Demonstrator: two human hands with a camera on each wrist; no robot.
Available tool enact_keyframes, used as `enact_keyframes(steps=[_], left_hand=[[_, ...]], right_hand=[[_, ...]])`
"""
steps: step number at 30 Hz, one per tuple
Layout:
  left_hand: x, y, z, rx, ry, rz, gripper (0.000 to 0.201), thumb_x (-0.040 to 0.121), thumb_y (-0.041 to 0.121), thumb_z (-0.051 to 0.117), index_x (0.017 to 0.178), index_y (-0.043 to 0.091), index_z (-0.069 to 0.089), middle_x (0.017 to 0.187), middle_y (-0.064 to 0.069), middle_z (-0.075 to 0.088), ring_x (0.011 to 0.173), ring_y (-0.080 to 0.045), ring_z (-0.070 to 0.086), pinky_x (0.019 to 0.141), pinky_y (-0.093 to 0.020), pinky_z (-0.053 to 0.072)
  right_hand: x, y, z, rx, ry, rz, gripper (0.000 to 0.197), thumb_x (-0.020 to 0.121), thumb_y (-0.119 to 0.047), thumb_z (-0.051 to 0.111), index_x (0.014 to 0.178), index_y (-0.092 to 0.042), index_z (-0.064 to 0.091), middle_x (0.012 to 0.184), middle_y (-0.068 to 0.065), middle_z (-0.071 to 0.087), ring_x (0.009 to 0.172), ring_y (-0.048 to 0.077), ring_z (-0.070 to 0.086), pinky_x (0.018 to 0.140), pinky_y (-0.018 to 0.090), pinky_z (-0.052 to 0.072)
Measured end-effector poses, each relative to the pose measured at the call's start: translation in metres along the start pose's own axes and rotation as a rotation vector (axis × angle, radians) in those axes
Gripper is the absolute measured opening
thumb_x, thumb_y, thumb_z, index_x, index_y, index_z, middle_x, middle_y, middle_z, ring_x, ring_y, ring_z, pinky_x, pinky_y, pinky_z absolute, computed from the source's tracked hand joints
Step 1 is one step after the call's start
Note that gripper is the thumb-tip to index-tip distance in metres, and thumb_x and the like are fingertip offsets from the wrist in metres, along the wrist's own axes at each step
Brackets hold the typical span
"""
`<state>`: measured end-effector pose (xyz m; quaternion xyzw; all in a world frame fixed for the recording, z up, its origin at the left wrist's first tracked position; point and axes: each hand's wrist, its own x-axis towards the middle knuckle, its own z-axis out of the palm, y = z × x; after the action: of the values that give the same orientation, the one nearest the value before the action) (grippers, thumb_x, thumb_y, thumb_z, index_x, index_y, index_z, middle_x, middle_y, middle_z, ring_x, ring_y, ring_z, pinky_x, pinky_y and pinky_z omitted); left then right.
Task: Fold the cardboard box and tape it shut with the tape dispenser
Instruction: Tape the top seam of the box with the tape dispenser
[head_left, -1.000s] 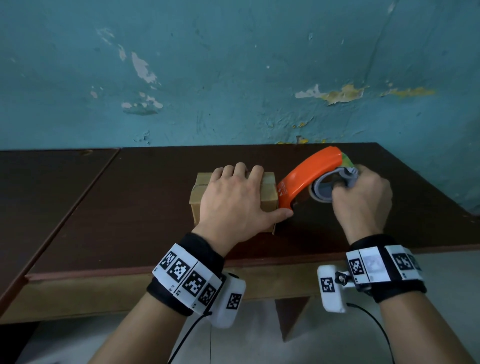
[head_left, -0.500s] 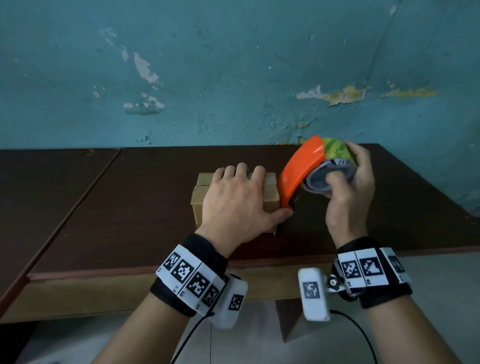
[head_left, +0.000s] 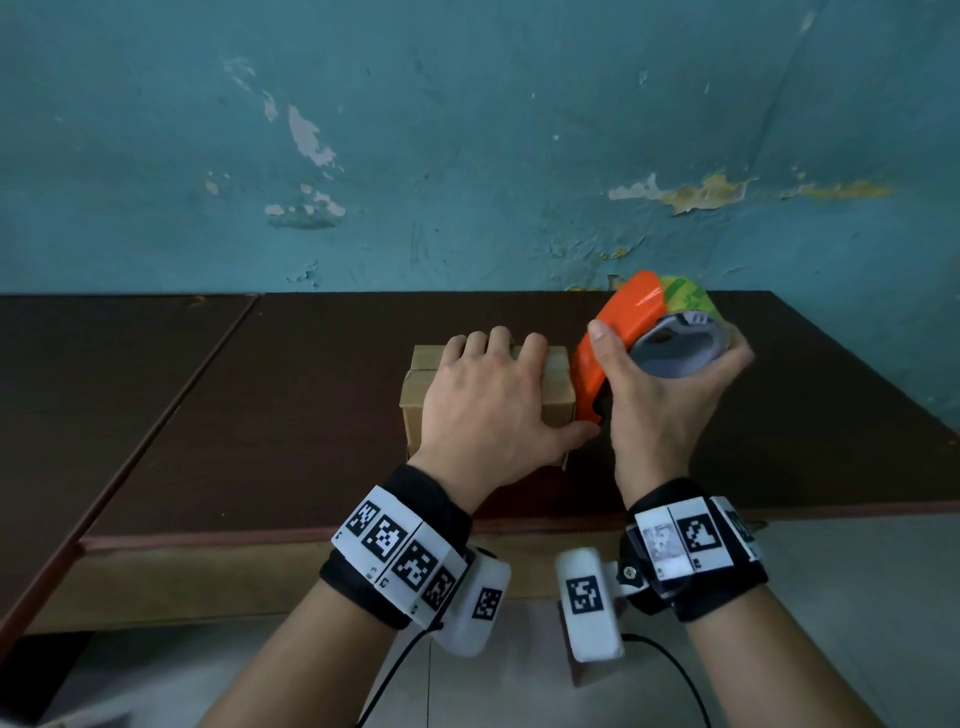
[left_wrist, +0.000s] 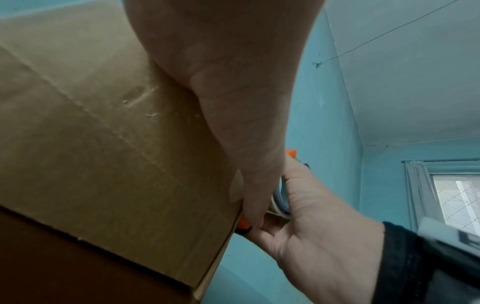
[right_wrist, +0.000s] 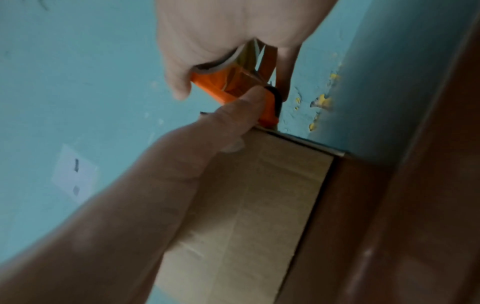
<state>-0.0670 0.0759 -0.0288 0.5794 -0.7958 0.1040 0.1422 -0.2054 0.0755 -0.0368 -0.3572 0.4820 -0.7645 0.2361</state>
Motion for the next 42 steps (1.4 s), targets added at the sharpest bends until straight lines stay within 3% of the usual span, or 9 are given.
enact_keyframes(steps=[4,8,11,16,20,30,35,39,42], left_hand=[[0.0,0.0,0.0,0.01,-0.018,0.001,0.099,0.071,0.092,0.055,0.141,0.022,0.05,0.126,-0.008,0.062,0.12,-0.031,0.059,0.113,-0.047,0.038],[0.001,-0.001,-0.001,0.031,-0.044,0.017,0.101,0.067,0.087,0.064,0.142,0.022,0.048,0.128,-0.01,0.06,0.121,-0.033,0.058,0.113,-0.048,0.04],[0.001,-0.001,-0.002,0.036,-0.052,0.016,0.102,0.066,0.088,0.065,0.142,0.022,0.048,0.127,-0.011,0.06,0.12,-0.033,0.058,0.112,-0.048,0.04],[0.0,-0.001,-0.001,0.029,-0.035,0.019,0.098,0.068,0.086,0.065,0.14,0.021,0.05,0.125,-0.011,0.061,0.117,-0.034,0.059,0.11,-0.049,0.043],[0.0,-0.002,-0.001,0.028,-0.027,0.022,0.094,0.07,0.084,0.064,0.14,0.022,0.05,0.125,-0.011,0.061,0.117,-0.033,0.059,0.109,-0.048,0.043],[0.002,-0.003,-0.001,-0.009,-0.028,0.017,0.099,0.068,0.087,0.063,0.143,0.023,0.048,0.131,-0.009,0.06,0.124,-0.032,0.057,0.119,-0.049,0.035],[0.002,-0.006,-0.002,-0.004,-0.05,0.023,0.107,0.064,0.091,0.065,0.145,0.024,0.046,0.133,-0.008,0.059,0.126,-0.031,0.056,0.118,-0.048,0.035],[0.001,-0.004,-0.004,-0.013,-0.068,0.02,0.109,0.066,0.092,0.064,0.149,0.025,0.042,0.137,-0.007,0.056,0.13,-0.03,0.053,0.122,-0.048,0.032],[0.001,-0.003,-0.004,-0.013,-0.071,0.02,0.109,0.067,0.092,0.064,0.149,0.025,0.042,0.138,-0.007,0.056,0.131,-0.029,0.053,0.122,-0.048,0.032]], right_hand=[[-0.002,0.003,0.002,0.059,0.042,0.03,0.101,0.067,-0.025,0.091,0.147,-0.034,0.029,0.132,-0.006,0.052,0.114,0.006,0.062,0.083,0.021,0.057],[-0.005,0.009,0.004,0.034,0.035,-0.028,0.092,0.07,-0.008,0.088,0.143,-0.024,0.034,0.133,0.001,0.052,0.108,0.001,0.064,0.079,0.017,0.057],[-0.006,0.013,0.004,0.082,0.093,0.051,0.088,0.072,-0.016,0.088,0.138,-0.033,0.034,0.13,-0.006,0.052,0.107,0.001,0.062,0.09,0.029,0.059],[-0.006,0.011,0.004,0.003,0.032,-0.05,0.09,0.071,-0.006,0.088,0.142,-0.021,0.034,0.128,-0.007,0.052,0.107,-0.008,0.061,0.079,0.01,0.053],[-0.007,0.012,0.008,-0.06,0.009,-0.105,0.093,0.068,-0.009,0.089,0.142,-0.021,0.034,0.125,-0.011,0.053,0.11,-0.005,0.061,0.082,0.011,0.053],[-0.007,0.026,0.001,-0.12,0.049,0.06,0.086,0.071,-0.017,0.09,0.136,-0.033,0.036,0.123,-0.009,0.052,0.098,-0.004,0.058,0.065,0.003,0.049],[0.011,0.009,-0.008,-0.168,0.085,0.061,0.093,0.07,-0.034,0.09,0.142,-0.026,0.031,0.13,-0.007,0.051,0.115,0.009,0.056,0.095,0.027,0.048],[0.036,-0.006,-0.028,-0.221,0.164,-0.068,0.092,0.073,-0.037,0.087,0.14,-0.017,0.028,0.132,-0.004,0.05,0.116,0.006,0.057,0.089,0.009,0.045],[0.052,-0.001,-0.041,-0.23,0.154,-0.006,0.095,0.068,-0.051,0.085,0.141,-0.023,0.03,0.136,-0.003,0.049,0.119,0.009,0.056,0.099,0.024,0.048]])
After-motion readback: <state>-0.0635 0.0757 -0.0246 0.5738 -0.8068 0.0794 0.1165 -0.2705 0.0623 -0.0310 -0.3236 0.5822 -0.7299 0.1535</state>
